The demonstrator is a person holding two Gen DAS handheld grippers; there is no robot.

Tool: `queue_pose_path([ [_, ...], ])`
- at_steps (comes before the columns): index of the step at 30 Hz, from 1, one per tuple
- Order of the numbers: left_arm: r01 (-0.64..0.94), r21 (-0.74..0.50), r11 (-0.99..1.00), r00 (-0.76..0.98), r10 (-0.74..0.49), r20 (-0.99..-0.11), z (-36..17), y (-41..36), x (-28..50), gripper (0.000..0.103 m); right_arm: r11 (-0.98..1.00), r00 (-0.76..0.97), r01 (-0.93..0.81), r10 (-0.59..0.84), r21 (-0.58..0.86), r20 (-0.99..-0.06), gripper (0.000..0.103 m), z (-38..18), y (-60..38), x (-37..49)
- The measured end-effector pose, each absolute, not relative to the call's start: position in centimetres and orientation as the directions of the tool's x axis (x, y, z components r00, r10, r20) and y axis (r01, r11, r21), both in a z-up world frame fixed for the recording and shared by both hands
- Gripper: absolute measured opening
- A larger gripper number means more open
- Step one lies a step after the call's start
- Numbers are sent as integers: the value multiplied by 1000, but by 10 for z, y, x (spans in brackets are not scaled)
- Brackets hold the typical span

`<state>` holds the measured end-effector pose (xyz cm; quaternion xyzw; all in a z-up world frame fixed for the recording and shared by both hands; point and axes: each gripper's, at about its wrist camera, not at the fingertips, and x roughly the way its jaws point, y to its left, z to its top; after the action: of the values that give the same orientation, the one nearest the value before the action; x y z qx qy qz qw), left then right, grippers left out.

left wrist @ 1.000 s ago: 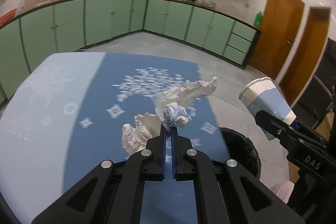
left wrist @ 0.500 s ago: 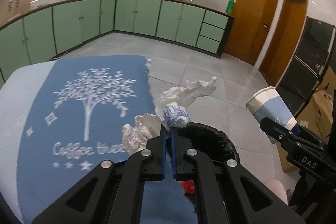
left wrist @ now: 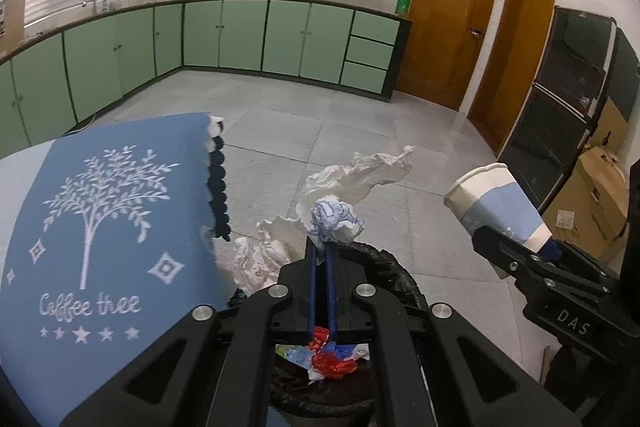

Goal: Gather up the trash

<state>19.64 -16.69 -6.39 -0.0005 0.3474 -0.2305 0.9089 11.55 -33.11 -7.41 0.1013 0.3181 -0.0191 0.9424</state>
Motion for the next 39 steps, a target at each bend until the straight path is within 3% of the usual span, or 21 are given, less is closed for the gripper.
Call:
queue_pose_path([
  [18,434,-154,888,577,-405,-709,-115,-204,228,5,968,718,158,22,194,-695,61,-122,-345,146],
  [22,426,-168,889,553,-403,-729,-126,-204,239,8,969,689,166,20,185,-724,65,-135,-344,158],
  [23,426,-171,889,550,-404,-731,-127,-204,241,13,969,683,169,18,182,-730,65,-138,-344,160],
  [24,423,-180,888,541,-407,-736,-129,-204,244,24,969,675,172,17,180,-738,68,-142,-344,163],
  [26,412,-188,891,542,-406,-736,-130,-202,246,39,968,662,185,5,170,-749,79,-145,-346,168],
  [34,397,-219,891,564,-425,-708,-112,-188,246,53,963,670,208,-11,173,-743,88,-138,-352,159],
  [36,400,-209,892,584,-424,-692,-102,-183,240,63,960,681,204,2,192,-732,90,-130,-354,154],
  [39,410,-185,893,612,-420,-670,-85,-174,229,70,960,701,178,29,214,-713,92,-111,-352,142],
])
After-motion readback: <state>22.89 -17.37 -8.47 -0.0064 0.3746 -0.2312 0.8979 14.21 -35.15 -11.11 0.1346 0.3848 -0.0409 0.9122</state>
